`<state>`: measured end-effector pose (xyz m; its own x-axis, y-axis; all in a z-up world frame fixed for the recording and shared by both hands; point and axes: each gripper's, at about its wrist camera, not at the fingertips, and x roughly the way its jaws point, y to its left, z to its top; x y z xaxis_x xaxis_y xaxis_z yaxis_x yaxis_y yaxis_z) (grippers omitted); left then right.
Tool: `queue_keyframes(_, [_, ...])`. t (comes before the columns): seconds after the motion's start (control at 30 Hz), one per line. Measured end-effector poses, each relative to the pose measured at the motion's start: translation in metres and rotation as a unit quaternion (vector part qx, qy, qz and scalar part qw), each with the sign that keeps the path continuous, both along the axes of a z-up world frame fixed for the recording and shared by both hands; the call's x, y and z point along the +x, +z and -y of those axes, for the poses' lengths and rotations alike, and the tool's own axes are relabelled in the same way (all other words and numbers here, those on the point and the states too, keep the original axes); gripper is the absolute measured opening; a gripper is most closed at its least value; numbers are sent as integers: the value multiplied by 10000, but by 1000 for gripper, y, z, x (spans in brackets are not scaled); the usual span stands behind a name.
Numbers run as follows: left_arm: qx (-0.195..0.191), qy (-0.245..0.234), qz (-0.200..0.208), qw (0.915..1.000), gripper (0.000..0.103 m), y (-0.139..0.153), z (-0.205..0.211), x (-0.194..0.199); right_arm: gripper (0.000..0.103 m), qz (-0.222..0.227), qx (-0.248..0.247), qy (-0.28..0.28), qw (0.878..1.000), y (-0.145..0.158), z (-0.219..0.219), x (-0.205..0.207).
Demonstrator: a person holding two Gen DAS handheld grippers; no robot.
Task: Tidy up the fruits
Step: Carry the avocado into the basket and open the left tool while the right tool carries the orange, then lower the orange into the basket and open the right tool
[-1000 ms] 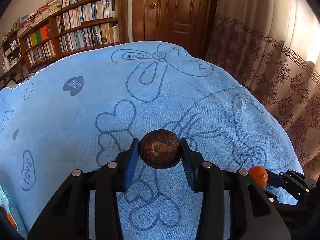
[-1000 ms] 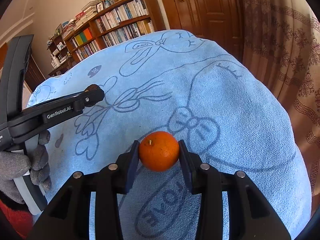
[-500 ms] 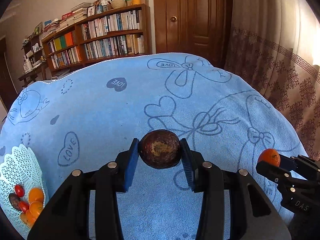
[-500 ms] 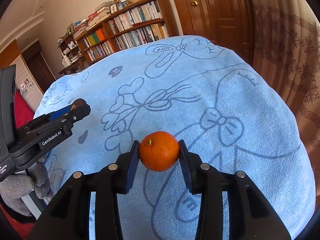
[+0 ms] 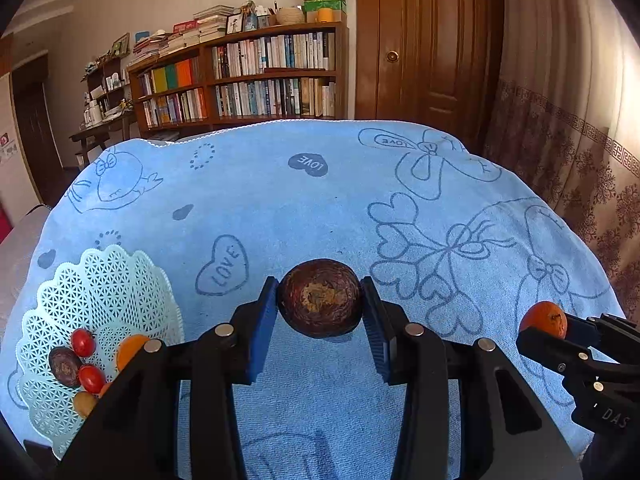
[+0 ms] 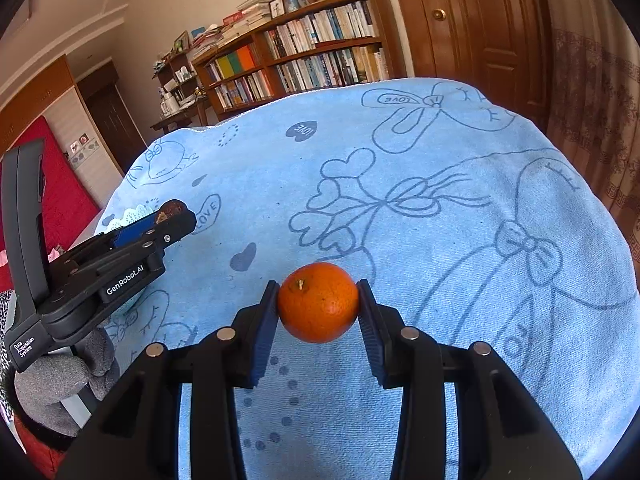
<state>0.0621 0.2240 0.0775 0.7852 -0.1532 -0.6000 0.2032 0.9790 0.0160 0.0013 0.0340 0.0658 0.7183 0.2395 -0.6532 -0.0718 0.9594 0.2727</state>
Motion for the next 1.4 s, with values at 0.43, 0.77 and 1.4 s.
queue_keyframes(0.43, [-69,693,193,9974,42,2,-76,-9,39,-41,-138,463,9988,9,-56,9])
queue_keyframes(0.77, [-146,1067,248,9939,42,6,-120,-8,39,-42,-206,884,9959,17,-108,26])
queue_keyframes(1.4, [-327,1631,465,9850,88,16,-148,-11,39,111,-188,1287,9914,35,-158,33])
